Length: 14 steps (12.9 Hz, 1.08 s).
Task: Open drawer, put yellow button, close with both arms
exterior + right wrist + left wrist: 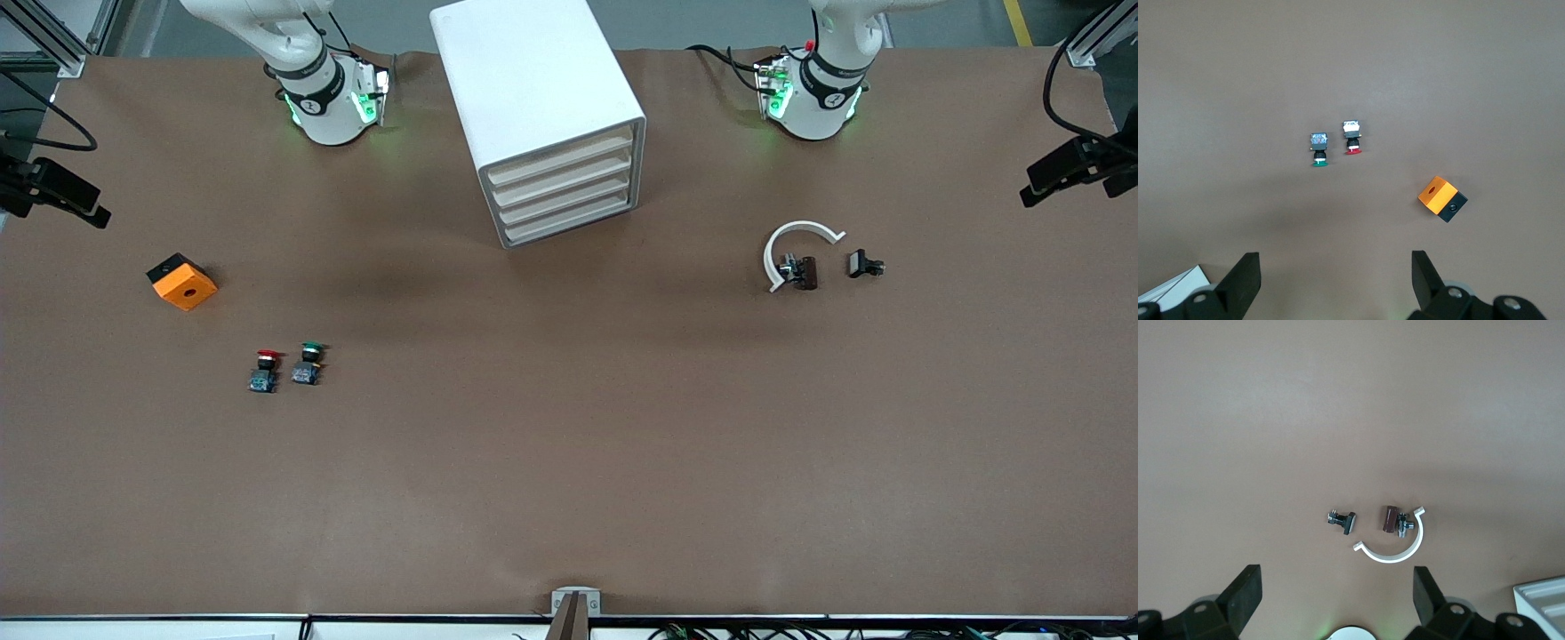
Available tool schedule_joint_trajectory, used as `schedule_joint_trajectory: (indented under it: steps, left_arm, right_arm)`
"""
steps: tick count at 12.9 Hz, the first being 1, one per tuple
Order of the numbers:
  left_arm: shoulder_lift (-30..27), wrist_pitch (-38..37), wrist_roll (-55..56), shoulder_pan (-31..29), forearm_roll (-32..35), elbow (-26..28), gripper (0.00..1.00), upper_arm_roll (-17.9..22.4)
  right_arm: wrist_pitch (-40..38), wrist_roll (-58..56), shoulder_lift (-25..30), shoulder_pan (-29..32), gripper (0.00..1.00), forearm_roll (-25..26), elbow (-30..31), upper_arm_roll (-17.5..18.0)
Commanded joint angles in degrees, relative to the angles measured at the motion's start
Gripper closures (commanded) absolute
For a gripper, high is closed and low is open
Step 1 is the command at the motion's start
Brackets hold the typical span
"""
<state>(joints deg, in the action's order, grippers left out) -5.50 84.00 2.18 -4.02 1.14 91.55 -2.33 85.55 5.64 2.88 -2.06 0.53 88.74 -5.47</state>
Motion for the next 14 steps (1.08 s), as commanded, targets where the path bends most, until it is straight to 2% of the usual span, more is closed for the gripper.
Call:
schedule_joint_trajectory:
  steps: [1,5,14]
  left_arm:
    - [-3.72,0.64,-1.30,1.20,0.44,4.07,0.00,-0.04]
    - [-5.13,1.43,-1.30,1.91,0.35,5.92,0.00,-2.41]
    - [-3.29,3.72,-1.13,1.82,0.00,5.49,0.00,-2.86]
  right_arm:
    - [-0.39,-0.28,-0.51,-0.14,0.00,0.00,-1.29,0.02]
    - [-0.30,-0.28,-0.51,0.13,0.00,0.00,-1.29,0.02]
    - [-0.39,-0.28,-0.60,0.65,0.00,0.00,-1.29,-0.07]
